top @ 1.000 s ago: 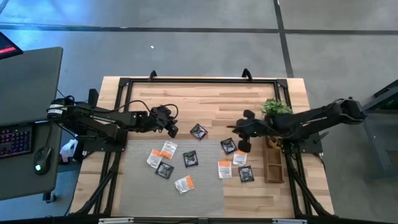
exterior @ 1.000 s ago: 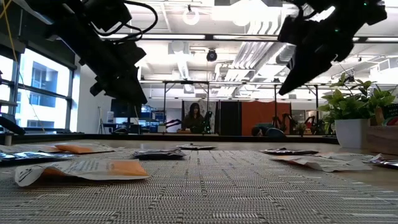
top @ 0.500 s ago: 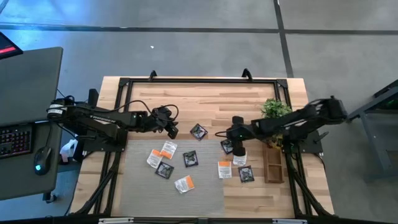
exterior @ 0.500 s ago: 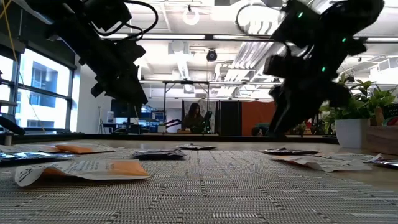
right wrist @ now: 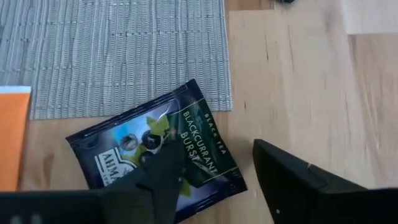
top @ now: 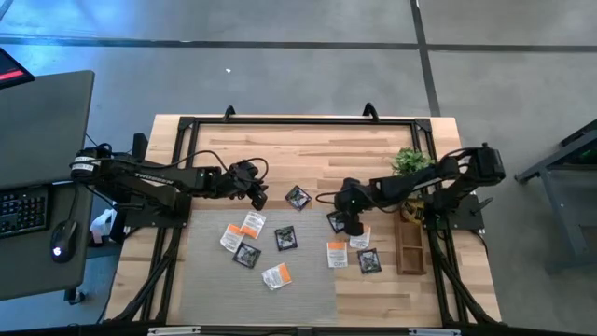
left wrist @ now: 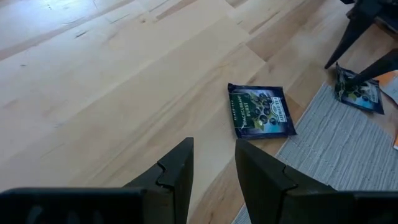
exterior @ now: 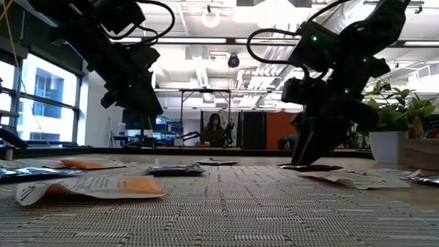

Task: Pick & Place Tea
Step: Put the black tea bag into the middle section of the wooden organizer

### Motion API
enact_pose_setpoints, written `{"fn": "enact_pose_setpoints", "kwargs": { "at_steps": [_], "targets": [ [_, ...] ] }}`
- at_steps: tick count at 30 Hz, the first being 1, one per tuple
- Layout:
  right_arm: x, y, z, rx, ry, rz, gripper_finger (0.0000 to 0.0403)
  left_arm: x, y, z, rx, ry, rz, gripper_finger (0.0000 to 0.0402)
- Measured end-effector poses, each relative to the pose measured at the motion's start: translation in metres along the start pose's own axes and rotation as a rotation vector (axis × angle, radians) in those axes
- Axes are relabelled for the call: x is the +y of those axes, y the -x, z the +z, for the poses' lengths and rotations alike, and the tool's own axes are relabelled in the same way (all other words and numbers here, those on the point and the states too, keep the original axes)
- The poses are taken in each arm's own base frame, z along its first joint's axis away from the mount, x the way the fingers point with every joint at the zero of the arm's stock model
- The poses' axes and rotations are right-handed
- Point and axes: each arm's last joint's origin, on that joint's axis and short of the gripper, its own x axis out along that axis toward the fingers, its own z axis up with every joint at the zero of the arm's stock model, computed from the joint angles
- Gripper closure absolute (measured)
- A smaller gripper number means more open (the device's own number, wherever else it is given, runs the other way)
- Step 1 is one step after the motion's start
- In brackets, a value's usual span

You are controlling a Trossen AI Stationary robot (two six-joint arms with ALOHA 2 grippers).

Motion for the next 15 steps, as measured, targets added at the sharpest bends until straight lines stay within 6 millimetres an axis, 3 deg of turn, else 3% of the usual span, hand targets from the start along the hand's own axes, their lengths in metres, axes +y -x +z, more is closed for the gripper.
{"fn": "enact_pose_setpoints", "kwargs": {
  "at_steps": [8, 15],
  "targets": [
    [0.0, -0.001, -0.002, 0.013, -0.064, -0.005, 0.0389, 0.0, 0.0, 0.0, 0.0, 0.0, 0.0, 0.0284],
    [-0.001, 0.01, 0.0, -0.02, -0.168, -0.043, 0.0382, 0.0, 0.0, 0.0, -0.001, 0.0, 0.0, 0.0284]
  ]
}}
